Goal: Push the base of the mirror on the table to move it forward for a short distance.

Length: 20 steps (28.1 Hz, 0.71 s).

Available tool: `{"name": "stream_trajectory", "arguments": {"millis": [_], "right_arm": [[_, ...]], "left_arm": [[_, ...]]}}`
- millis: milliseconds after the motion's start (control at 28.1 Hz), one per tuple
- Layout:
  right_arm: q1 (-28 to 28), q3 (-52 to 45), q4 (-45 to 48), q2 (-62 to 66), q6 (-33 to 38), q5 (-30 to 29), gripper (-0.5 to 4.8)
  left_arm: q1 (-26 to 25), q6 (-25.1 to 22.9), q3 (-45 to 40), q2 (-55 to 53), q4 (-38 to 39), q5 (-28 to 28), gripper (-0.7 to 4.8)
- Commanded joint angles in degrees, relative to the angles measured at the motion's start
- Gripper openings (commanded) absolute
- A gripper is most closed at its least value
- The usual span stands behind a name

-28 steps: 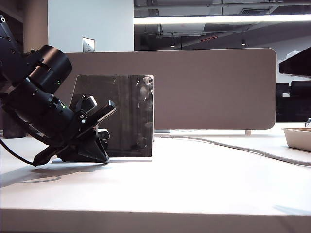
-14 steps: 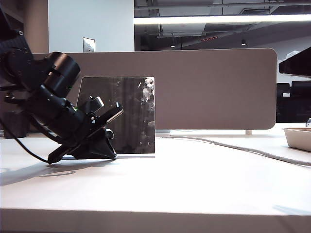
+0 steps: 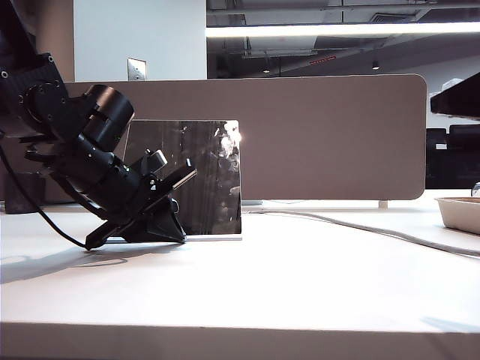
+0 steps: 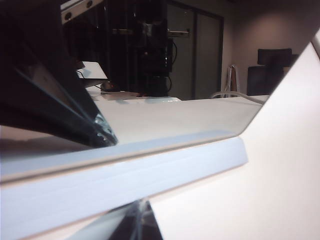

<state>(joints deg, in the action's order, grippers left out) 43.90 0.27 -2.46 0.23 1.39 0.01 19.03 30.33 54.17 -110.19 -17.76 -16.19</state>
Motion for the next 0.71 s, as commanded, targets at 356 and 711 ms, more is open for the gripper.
{"name": "stream_trajectory", "arguments": {"millis": [356, 711], "right_arm": [[0.0, 0.0, 1.0, 0.0, -0.1, 0.0, 0.22], [0.0, 0.0, 1.0, 0.0, -0.1, 0.0, 0.22]], "left_arm": [[-4.0, -0.5, -0.6, -1.1, 4.2, 3.4, -0.02], [-4.7, -1.6, 3.9, -4.6, 3.5, 0.7, -0.02]]}}
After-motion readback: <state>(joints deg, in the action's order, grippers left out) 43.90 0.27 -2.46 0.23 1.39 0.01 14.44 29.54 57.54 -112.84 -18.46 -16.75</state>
